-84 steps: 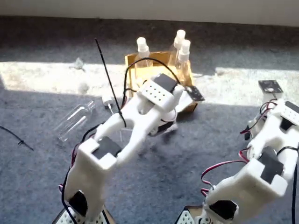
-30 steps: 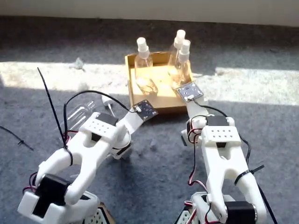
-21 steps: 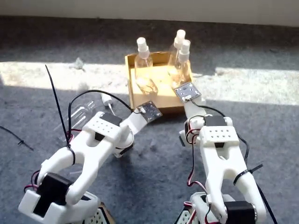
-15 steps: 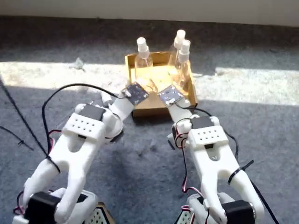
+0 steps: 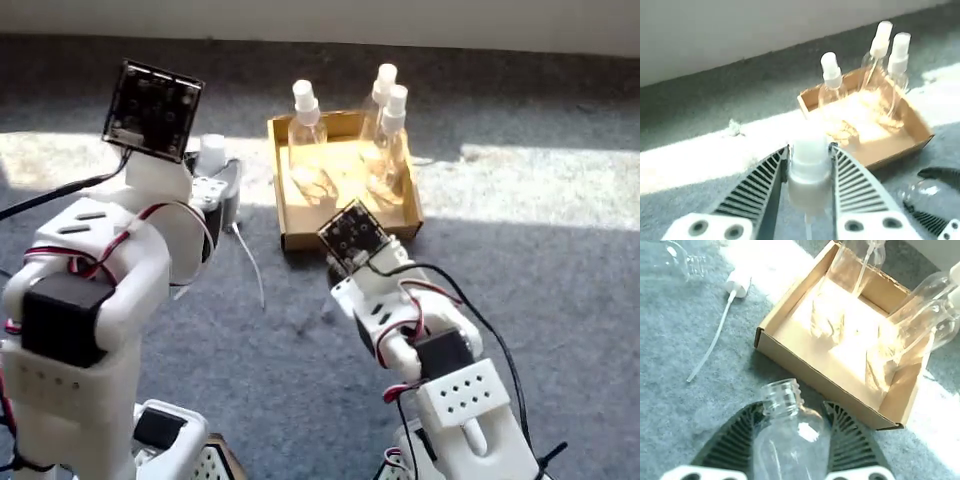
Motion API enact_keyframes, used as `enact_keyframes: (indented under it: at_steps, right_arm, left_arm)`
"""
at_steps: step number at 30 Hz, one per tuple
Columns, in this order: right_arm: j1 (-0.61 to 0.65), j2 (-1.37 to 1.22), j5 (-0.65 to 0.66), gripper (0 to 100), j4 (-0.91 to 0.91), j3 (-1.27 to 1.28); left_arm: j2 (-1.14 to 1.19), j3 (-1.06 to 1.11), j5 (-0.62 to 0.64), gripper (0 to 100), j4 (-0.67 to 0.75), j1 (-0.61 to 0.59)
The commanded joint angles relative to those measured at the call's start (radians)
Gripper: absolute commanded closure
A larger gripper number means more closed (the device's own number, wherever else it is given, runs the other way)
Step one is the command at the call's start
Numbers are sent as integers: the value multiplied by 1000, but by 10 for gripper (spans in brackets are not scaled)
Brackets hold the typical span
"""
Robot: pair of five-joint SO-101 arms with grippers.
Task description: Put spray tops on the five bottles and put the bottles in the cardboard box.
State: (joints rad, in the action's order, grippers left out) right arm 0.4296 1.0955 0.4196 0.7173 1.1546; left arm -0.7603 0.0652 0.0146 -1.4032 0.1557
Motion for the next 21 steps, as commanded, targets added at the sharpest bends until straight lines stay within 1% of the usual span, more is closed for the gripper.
enact_keyframes:
  at_steps: [1, 3, 5, 8, 12, 15, 18, 21]
  right_arm:
    - [-4, 125, -12, 995, -61, 82]
    - [-12, 191, -29, 995, -122, 128]
    - [-16, 262, -106, 995, -206, 174]
    - [-16, 360, -181, 995, -348, 242]
    - [-13, 421, -256, 995, -535, 311]
    - [-2, 421, -285, 995, -558, 338]
    - [45, 427, -321, 995, -562, 363]
    - [81, 429, -362, 995, -564, 378]
  left_arm:
    - [-25, -120, 209, 987, 117, 90]
    - [-25, -117, 279, 987, 206, 116]
    - [-19, -117, 319, 987, 293, 140]
    - [-19, -116, 342, 987, 384, 165]
    - [-19, -116, 358, 987, 457, 174]
    - [-25, -82, 391, 987, 486, 174]
    - [-27, -18, 440, 987, 516, 174]
    - [-27, 51, 497, 987, 578, 176]
